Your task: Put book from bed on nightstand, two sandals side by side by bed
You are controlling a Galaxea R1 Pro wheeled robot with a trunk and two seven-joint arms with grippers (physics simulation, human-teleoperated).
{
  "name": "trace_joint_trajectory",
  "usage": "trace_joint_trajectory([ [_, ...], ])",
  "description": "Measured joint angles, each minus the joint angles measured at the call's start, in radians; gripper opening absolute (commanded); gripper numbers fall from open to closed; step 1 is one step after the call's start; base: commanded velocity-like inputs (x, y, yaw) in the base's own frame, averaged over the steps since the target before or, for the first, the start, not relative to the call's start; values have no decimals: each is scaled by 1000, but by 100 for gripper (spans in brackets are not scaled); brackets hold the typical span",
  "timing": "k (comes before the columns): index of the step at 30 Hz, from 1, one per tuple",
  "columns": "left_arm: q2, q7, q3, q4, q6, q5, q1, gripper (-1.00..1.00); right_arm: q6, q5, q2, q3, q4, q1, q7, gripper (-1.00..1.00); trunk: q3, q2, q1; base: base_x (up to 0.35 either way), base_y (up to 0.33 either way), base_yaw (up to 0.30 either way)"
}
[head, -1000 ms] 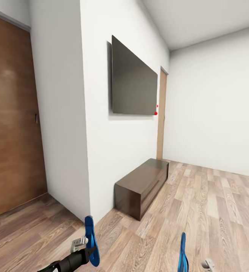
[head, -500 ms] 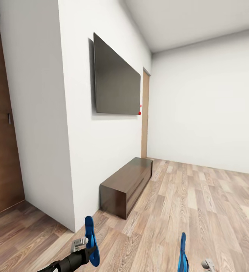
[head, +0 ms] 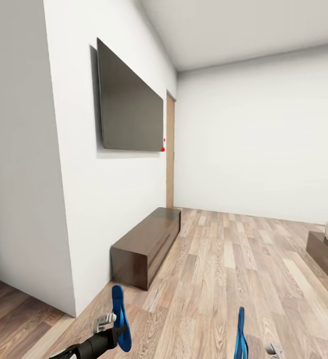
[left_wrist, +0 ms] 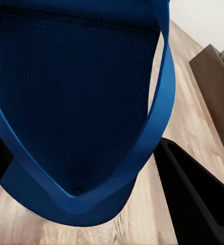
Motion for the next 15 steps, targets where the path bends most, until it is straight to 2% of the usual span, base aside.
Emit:
trace_joint_trajectory([
  [15, 0, 0, 0, 0, 0, 0, 0, -100, 0, 0, 0, 0, 0, 0, 0, -100, 0, 0, 0, 0, 0, -285],
])
